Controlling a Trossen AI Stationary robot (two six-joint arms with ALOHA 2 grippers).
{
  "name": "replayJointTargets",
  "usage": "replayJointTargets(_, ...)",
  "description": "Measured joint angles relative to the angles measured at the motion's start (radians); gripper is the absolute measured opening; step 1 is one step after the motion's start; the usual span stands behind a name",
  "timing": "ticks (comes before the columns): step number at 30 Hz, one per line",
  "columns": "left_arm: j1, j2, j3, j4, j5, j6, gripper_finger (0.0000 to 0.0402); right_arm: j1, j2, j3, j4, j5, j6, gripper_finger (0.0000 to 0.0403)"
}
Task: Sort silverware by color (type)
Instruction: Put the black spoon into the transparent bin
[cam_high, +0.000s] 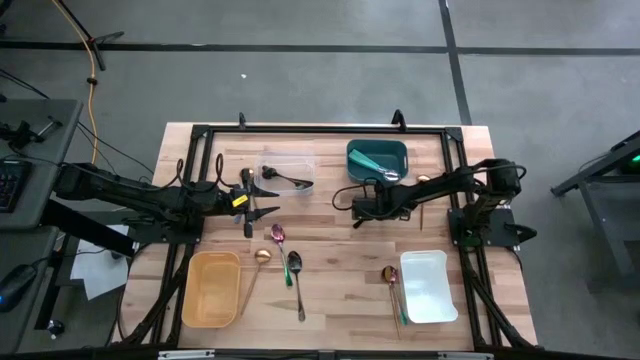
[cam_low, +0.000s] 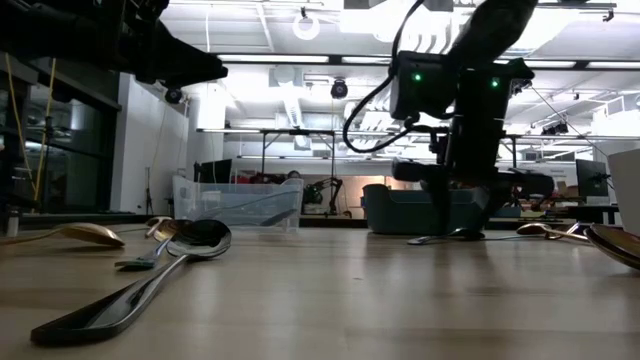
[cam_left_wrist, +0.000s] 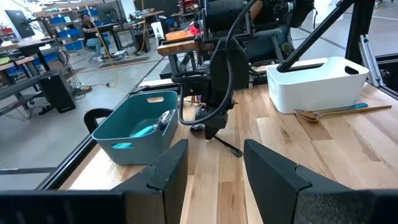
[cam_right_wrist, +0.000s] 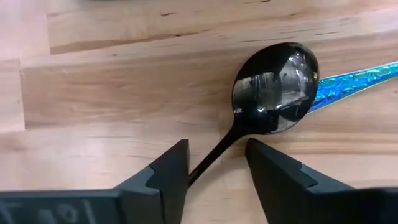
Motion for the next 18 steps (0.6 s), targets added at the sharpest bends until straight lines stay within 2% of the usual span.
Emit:
replayJointTargets(5,0.0,0.0,0.0,0.0,0.0,0.0,0.0149,0.014,0.001,-0.001,-0.009,0.005,-0.012,0.01)
replayJointTargets(11,0.0,0.0,0.0,0.0,0.0,0.0,0.0149,0.042,0.003,-0.002,-0.01,0.013,-0.03,0.0014)
replayJointTargets(18,0.0,0.0,0.0,0.0,0.0,0.0,0.0149,0.059,0.004,-0.003,-0.002,0.015,-0.159,0.0011)
